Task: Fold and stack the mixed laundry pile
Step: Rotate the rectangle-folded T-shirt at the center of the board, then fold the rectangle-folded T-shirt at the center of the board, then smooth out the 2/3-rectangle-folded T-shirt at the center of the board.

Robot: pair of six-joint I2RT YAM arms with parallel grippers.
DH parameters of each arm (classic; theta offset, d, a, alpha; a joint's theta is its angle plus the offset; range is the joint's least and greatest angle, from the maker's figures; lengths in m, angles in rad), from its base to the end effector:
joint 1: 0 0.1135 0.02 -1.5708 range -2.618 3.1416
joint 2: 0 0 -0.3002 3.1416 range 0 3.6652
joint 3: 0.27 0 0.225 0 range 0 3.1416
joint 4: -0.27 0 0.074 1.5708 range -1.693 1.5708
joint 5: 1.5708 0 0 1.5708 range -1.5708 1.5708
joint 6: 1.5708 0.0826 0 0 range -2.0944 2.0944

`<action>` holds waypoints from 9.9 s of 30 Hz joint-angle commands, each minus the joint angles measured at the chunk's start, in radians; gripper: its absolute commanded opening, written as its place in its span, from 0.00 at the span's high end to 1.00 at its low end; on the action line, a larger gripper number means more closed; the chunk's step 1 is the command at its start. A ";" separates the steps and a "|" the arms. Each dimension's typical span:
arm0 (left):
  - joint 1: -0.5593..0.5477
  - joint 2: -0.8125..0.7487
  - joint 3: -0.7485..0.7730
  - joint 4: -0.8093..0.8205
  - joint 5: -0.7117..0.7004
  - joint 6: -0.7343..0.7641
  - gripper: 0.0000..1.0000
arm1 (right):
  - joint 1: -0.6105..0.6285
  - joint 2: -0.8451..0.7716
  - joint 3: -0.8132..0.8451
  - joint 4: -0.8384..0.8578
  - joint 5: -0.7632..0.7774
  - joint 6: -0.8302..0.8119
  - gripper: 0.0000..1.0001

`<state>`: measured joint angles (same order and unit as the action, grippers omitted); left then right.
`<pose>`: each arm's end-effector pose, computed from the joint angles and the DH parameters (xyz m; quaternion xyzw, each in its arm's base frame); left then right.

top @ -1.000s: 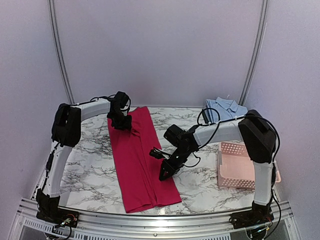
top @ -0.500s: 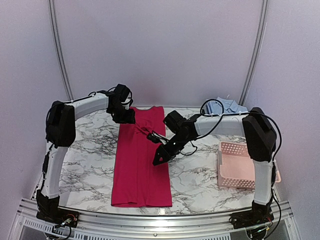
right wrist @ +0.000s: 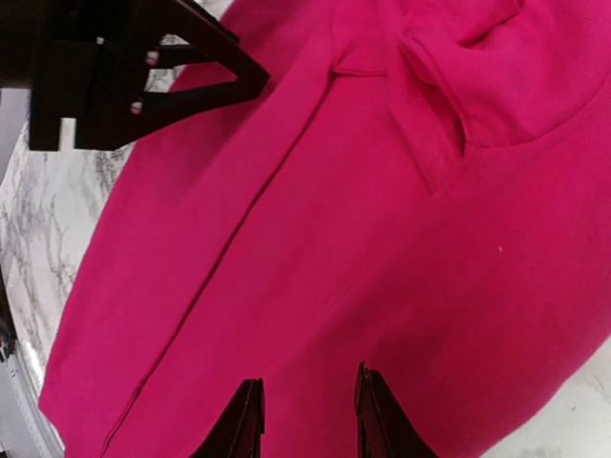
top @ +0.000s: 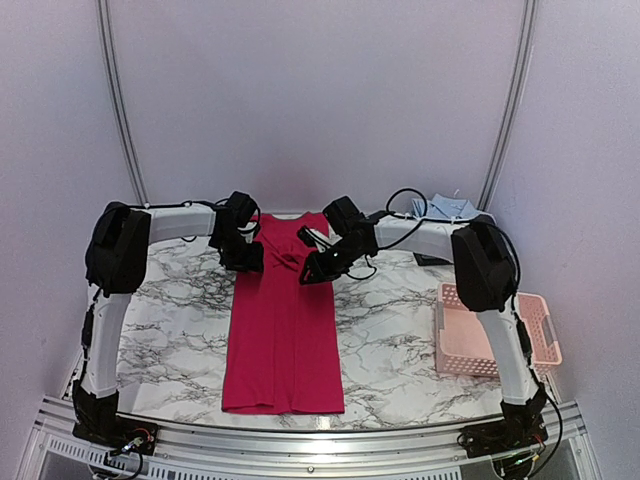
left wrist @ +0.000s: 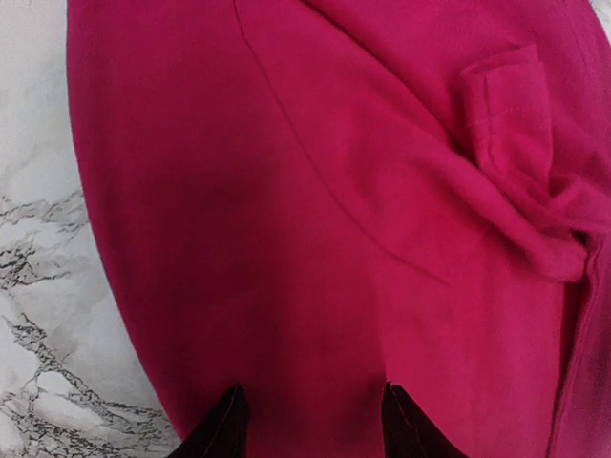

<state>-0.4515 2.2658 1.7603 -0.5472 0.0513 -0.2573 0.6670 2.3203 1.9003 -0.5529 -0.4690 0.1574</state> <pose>0.4557 -0.2257 0.1556 0.1002 0.9611 -0.1121 0.2316 0.3934 0.3573 0.1776 -0.3005 0.8822 0.3182 0.1735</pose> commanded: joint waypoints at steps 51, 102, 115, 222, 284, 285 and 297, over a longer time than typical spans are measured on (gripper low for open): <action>-0.216 -1.551 -1.331 0.014 0.141 -0.780 0.46 | 0.369 -0.887 -1.079 0.309 0.169 0.689 0.38; -0.688 -1.217 -1.272 0.165 -0.097 -0.955 1.00 | 0.470 -0.805 -1.167 0.463 0.127 0.770 1.00; -0.505 -1.028 -1.024 0.104 -0.086 -0.696 1.00 | 0.333 -0.757 -0.973 0.368 0.176 0.622 1.00; 0.169 0.044 0.001 0.350 0.373 -0.206 0.75 | -0.169 0.237 0.166 0.418 -0.176 0.445 0.76; 0.151 -0.578 -0.945 0.418 0.398 -0.346 0.58 | -0.098 -0.203 -0.562 0.225 -0.207 0.363 0.67; 0.146 -0.569 -0.939 0.416 0.403 -0.340 0.58 | -0.093 -0.194 -0.561 0.230 -0.207 0.364 0.67; 0.100 -0.480 -0.902 0.432 0.412 -0.319 0.68 | -0.081 -0.147 -0.548 0.246 -0.217 0.369 0.79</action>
<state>-0.3470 1.7302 0.8429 -0.0761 0.4774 -0.5941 0.5758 2.1201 1.3296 -0.2554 -0.7231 0.5442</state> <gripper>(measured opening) 0.354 0.237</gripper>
